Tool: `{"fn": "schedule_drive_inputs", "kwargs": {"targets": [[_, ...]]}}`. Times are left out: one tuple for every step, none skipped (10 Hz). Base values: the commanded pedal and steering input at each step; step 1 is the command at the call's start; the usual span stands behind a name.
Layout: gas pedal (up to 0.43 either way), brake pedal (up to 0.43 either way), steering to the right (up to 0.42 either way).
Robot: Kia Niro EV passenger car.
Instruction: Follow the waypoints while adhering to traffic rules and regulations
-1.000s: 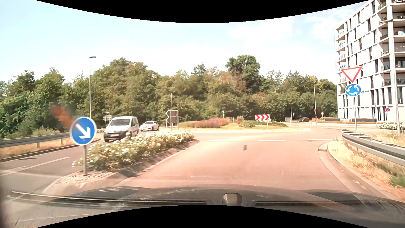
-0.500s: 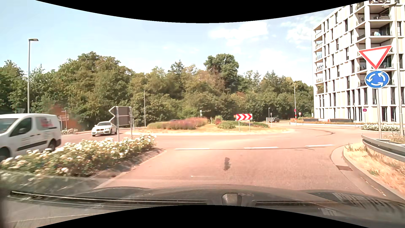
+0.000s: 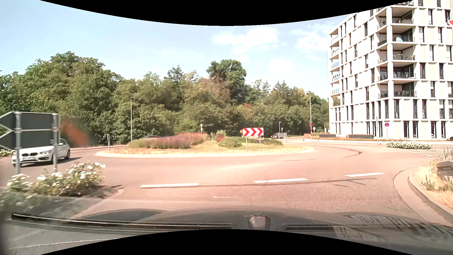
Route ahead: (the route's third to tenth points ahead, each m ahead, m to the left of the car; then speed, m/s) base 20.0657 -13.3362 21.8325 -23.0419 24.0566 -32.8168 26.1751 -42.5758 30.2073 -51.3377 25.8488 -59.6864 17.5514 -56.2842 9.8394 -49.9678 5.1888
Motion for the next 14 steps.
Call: {"fn": "schedule_drive_inputs", "kwargs": {"targets": [[0.000,0.000,0.180],[0.000,0.000,0.190],[0.000,0.000,0.200],[0.047,0.000,0.204],[0.118,0.000,0.207],[0.150,0.000,0.207],[0.157,0.000,0.212],[0.157,0.000,0.219],[0.157,0.000,0.223],[0.157,0.000,0.222],[0.169,0.000,0.222],[0.169,0.000,0.228],[0.169,0.000,0.233],[0.169,0.000,0.236]]}}
